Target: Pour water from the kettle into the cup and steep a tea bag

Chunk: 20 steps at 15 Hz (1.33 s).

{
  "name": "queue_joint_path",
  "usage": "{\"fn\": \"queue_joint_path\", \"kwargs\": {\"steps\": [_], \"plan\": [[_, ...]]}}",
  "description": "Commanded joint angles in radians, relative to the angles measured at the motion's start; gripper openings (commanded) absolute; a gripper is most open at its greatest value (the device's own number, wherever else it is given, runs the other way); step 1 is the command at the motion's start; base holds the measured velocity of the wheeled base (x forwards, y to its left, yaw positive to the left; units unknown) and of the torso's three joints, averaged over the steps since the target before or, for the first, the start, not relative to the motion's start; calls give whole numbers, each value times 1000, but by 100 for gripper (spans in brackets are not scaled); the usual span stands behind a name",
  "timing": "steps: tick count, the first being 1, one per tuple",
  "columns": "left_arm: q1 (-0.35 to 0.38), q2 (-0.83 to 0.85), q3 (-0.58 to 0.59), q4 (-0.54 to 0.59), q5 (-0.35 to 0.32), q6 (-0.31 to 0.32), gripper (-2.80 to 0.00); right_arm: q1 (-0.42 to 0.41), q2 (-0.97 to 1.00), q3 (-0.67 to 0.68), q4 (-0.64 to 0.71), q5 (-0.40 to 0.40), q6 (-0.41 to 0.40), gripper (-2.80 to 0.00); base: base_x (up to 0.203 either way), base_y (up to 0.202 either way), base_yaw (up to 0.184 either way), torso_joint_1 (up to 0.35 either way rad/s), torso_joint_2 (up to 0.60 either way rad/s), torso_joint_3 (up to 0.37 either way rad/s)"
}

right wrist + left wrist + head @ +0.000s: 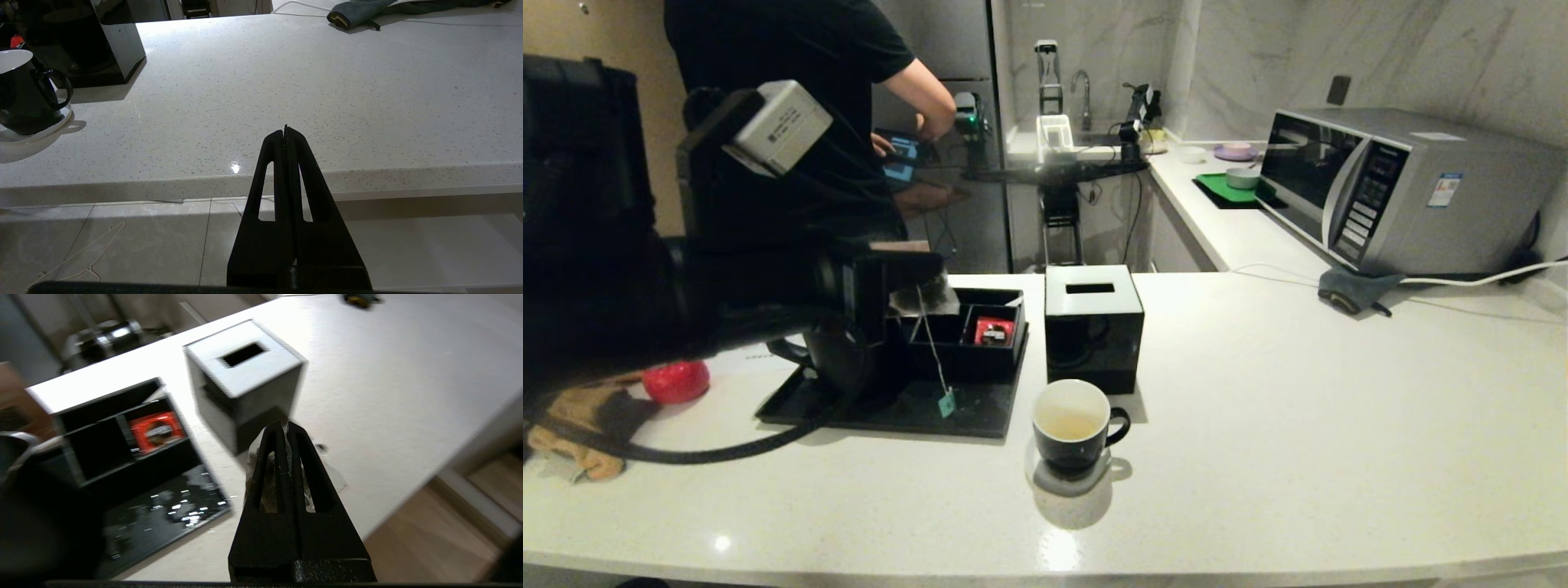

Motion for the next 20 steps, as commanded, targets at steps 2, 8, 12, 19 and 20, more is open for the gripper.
{"fn": "queue_joint_path", "kwargs": {"steps": [2, 8, 12, 19, 20], "plan": [[-74, -22, 8, -2, -1, -10, -280, 0, 1, 0, 0, 0, 0, -280, 0, 0, 0, 0, 0, 0], [-130, -19, 36, -2, -2, -73, -280, 0, 1, 0, 0, 0, 0, -280, 0, 0, 0, 0, 0, 0], [-142, 18, 33, -2, -2, -86, -280, 0, 1, 0, 0, 0, 0, -280, 0, 0, 0, 0, 0, 0], [-152, 92, -9, -2, -7, -76, -280, -1, 1, -1, 0, 0, 0, -280, 0, 0, 0, 0, 0, 0], [-158, 104, -16, -2, -13, -75, -280, 0, 1, 0, 0, 0, 0, -280, 0, 0, 0, 0, 0, 0]]}}
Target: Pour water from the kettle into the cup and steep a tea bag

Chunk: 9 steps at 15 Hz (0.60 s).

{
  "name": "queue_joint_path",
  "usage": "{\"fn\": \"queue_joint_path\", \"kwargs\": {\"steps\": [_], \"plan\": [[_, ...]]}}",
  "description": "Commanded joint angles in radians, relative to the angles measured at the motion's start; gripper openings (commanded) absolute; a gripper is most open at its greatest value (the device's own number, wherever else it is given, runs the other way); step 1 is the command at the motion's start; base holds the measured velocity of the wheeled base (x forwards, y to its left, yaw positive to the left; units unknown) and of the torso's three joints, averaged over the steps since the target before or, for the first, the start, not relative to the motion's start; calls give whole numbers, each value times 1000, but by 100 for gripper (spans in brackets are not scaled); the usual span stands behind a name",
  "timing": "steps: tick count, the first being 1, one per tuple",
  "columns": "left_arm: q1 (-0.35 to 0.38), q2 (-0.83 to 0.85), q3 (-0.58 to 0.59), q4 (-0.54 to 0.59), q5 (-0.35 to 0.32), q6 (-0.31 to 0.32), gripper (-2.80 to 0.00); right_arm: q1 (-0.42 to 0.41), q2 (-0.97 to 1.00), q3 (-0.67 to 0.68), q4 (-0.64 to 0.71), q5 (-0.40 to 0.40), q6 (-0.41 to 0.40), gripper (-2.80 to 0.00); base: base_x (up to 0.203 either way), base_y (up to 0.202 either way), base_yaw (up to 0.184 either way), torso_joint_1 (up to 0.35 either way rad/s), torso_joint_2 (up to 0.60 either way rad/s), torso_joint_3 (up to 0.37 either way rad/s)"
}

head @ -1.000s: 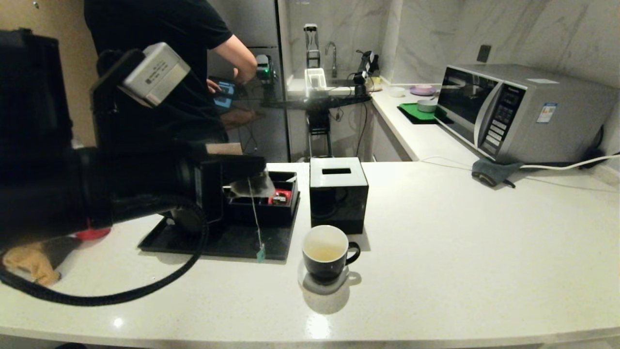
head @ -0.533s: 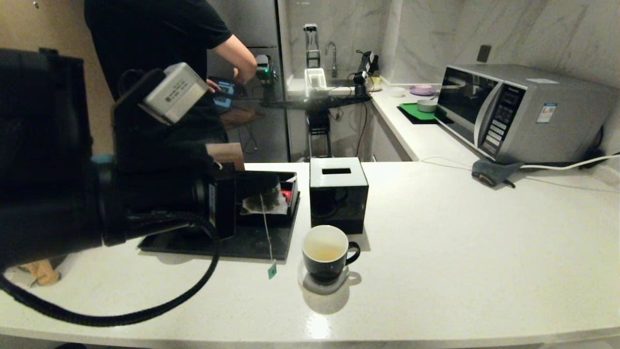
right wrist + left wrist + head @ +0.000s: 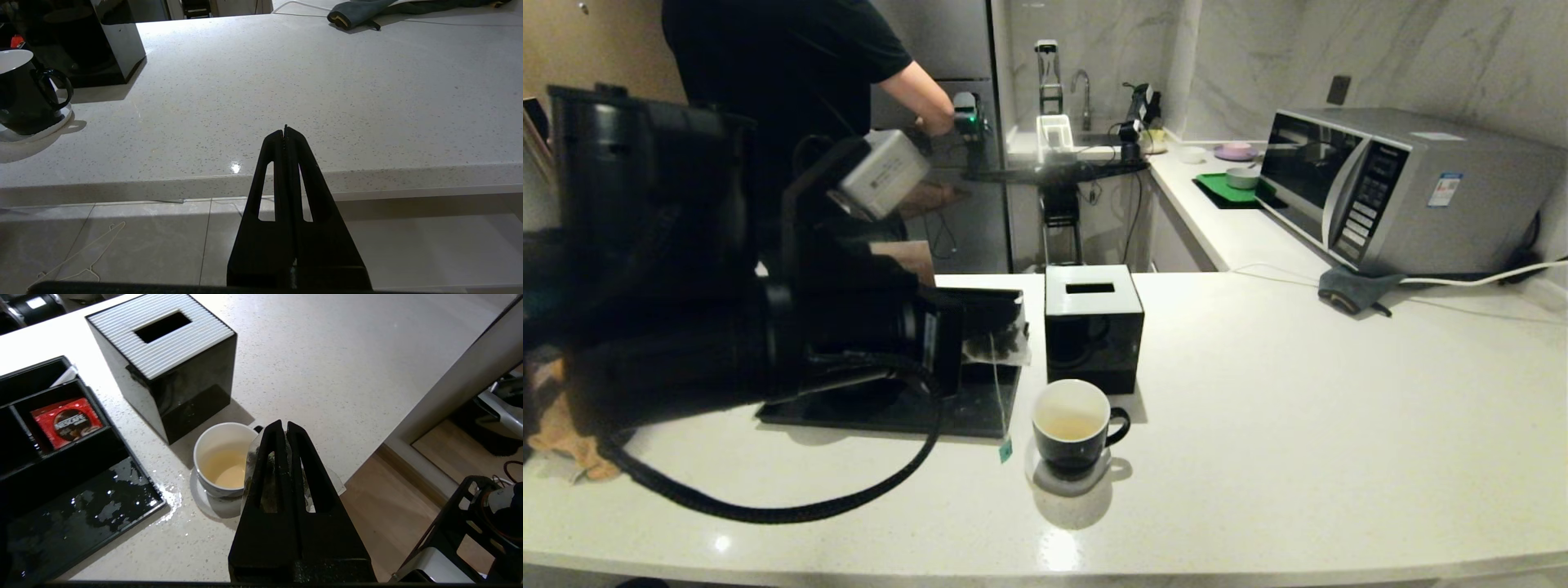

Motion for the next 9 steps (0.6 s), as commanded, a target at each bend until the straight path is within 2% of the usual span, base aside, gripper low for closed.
{"fn": "queue_joint_path", "kwargs": {"steps": [1, 6, 9], "plan": [[-10, 38, -20, -1, -13, 0, -280, 0, 1, -1, 0, -1, 1, -280, 0, 0, 0, 0, 0, 0], [-40, 60, -24, 1, -23, 32, -280, -1, 1, 0, 0, 0, 1, -280, 0, 0, 0, 0, 0, 0], [-40, 65, -28, 2, -73, 34, -280, 0, 1, 0, 0, 0, 1, -280, 0, 0, 0, 0, 0, 0]]}}
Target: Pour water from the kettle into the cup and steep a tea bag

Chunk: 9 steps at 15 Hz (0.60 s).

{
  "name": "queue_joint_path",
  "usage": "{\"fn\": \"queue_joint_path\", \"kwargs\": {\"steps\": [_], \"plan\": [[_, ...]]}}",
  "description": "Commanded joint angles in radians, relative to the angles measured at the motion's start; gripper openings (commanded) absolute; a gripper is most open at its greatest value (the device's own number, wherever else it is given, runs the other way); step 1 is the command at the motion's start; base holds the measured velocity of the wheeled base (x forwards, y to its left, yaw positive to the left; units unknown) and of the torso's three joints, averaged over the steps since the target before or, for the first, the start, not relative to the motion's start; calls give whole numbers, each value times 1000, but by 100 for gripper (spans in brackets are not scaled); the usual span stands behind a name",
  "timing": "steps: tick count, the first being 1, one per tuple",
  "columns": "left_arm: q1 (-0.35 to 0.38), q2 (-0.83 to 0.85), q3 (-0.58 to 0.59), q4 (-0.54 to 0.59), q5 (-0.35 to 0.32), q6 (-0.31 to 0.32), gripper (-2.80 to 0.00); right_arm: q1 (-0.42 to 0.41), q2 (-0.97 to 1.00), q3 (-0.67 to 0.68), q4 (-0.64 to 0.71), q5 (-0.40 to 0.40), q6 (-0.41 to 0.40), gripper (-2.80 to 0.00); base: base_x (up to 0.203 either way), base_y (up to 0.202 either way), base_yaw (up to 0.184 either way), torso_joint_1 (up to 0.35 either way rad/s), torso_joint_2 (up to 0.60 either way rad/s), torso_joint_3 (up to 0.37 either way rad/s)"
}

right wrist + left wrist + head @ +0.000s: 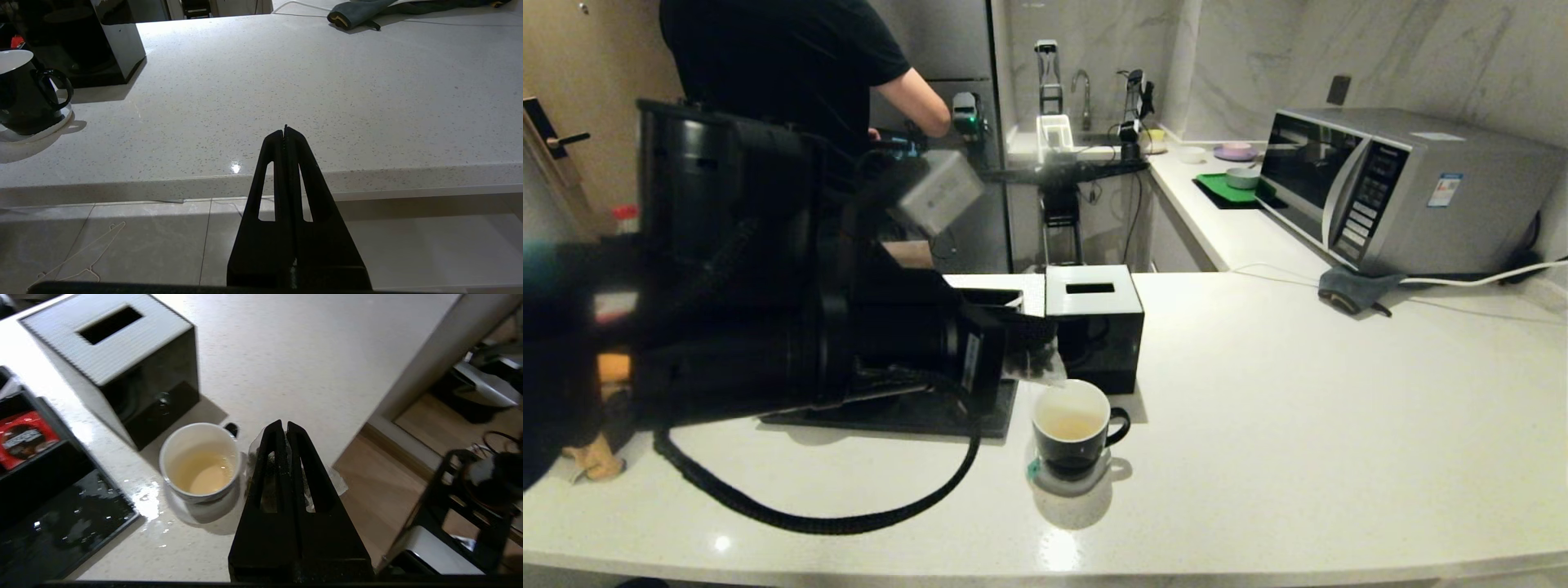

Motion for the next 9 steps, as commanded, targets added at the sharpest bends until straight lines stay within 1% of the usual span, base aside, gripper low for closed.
{"fn": "queue_joint_path", "kwargs": {"steps": [1, 9], "plan": [[0, 13, -1, -1, -12, -1, -280, 0, 1, 0, 0, -1, 0, -280, 0, 0, 0, 0, 0, 0], [-3, 29, -4, 2, -15, -2, -280, 0, 1, 0, 0, -1, 0, -280, 0, 0, 0, 0, 0, 0]]}}
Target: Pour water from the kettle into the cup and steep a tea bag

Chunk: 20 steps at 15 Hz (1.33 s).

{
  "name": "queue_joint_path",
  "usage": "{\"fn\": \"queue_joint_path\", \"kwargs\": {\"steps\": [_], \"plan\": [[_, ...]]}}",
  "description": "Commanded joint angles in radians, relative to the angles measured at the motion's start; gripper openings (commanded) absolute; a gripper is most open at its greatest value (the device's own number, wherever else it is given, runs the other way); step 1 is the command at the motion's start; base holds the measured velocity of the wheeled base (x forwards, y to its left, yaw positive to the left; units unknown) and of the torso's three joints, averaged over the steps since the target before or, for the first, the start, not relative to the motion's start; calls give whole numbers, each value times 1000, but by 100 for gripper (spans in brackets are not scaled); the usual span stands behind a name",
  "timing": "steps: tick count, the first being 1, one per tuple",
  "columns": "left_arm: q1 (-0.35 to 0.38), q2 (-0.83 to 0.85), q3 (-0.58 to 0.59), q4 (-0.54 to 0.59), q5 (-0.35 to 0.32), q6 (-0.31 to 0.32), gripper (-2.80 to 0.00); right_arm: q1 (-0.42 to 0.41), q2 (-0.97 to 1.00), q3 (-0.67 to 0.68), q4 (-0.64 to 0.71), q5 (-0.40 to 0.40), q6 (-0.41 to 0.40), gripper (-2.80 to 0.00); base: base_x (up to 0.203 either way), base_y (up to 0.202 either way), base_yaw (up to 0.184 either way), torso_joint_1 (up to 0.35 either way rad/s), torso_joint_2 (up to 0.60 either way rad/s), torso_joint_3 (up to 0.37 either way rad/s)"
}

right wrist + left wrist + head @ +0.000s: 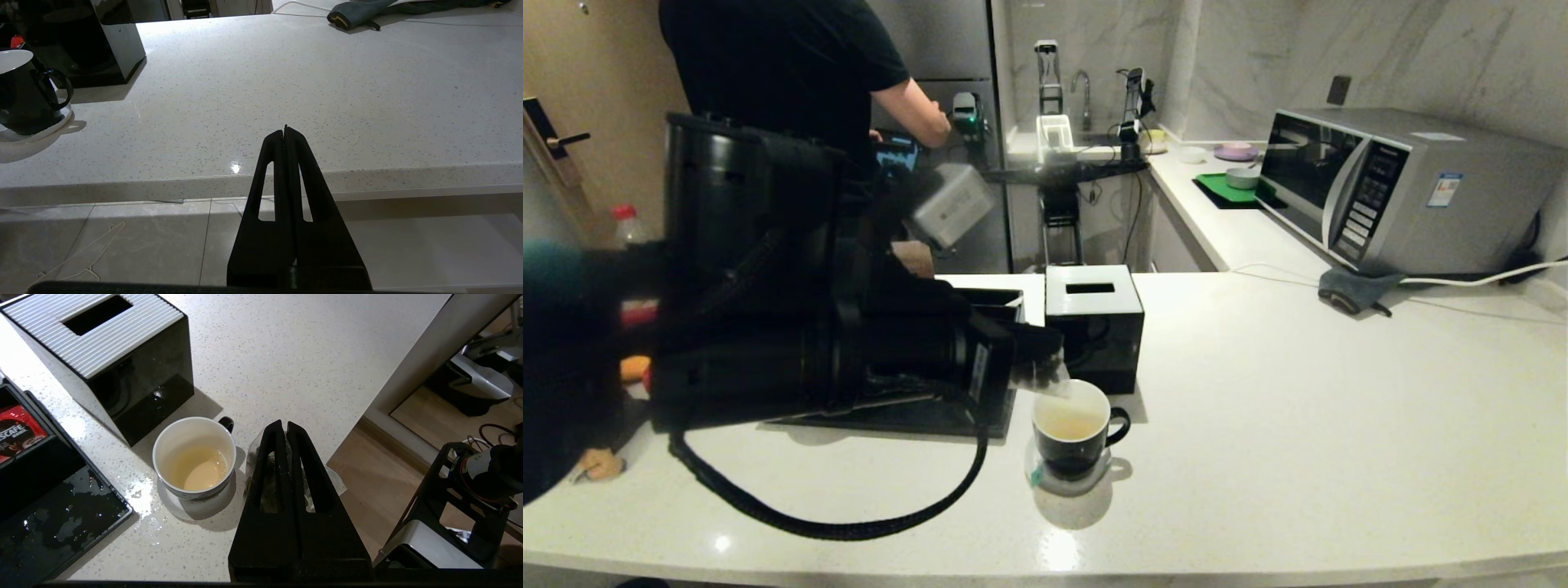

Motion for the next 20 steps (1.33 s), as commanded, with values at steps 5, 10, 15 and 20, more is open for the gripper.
{"fn": "queue_joint_path", "kwargs": {"steps": [5, 10, 15, 20], "plan": [[9, 14, -2, -1, -1, -1, -280, 0, 1, 0, 0, 0, 1, -280, 0, 0, 0, 0, 0, 0], [22, 24, -6, -6, -17, -1, -280, 0, 1, 0, 0, 0, 1, -280, 0, 0, 0, 0, 0, 0], [34, 30, -8, -6, -15, 0, -280, -1, 1, 0, 0, -2, -9, -280, 0, 0, 0, 0, 0, 0], [50, 57, -58, -9, -14, 1, -280, 0, 1, 0, 0, -2, -10, -280, 0, 0, 0, 0, 0, 0]]}}
